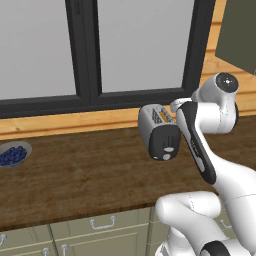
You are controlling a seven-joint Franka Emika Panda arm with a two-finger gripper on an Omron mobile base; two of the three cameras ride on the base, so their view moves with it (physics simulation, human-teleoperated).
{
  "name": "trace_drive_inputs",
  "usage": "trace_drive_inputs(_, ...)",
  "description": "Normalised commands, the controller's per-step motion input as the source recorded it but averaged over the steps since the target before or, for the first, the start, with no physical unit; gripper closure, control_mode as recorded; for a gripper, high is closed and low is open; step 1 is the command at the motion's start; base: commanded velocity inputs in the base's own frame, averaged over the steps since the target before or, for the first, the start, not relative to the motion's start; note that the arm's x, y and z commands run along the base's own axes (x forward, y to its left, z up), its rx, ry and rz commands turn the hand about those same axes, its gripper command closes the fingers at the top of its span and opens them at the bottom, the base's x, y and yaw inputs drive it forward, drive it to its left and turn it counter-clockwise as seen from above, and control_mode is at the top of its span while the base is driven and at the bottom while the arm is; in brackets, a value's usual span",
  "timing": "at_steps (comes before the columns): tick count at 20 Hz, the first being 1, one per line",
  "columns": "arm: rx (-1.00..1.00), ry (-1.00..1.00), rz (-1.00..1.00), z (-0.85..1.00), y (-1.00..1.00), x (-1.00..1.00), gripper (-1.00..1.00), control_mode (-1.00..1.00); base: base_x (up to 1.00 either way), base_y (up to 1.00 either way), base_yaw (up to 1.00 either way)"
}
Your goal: Start the toaster. Once the lever pops up, take the bread to the plate on the dining counter.
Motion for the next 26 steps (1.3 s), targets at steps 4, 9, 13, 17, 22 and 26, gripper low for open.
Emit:
trace_drive_inputs(4,0.0,0.0,0.0,0.0,0.0,0.0,-1.0,-1.0,0.0,0.0,0.0)
trace_drive_inputs(9,0.0,0.0,0.0,0.0,0.0,0.0,-1.0,-1.0,0.0,0.0,0.0)
trace_drive_inputs(13,0.0,0.0,0.0,0.0,0.0,0.0,-1.0,-1.0,0.0,0.0,0.0)
trace_drive_inputs(17,0.0,0.0,0.0,0.0,0.0,0.0,-1.0,-1.0,0.0,0.0,0.0)
trace_drive_inputs(22,0.0,0.0,0.0,0.0,0.0,0.0,-1.0,-1.0,0.0,0.0,0.0)
trace_drive_inputs(26,0.0,0.0,0.0,0.0,0.0,0.0,-1.0,-1.0,0.0,0.0,0.0)
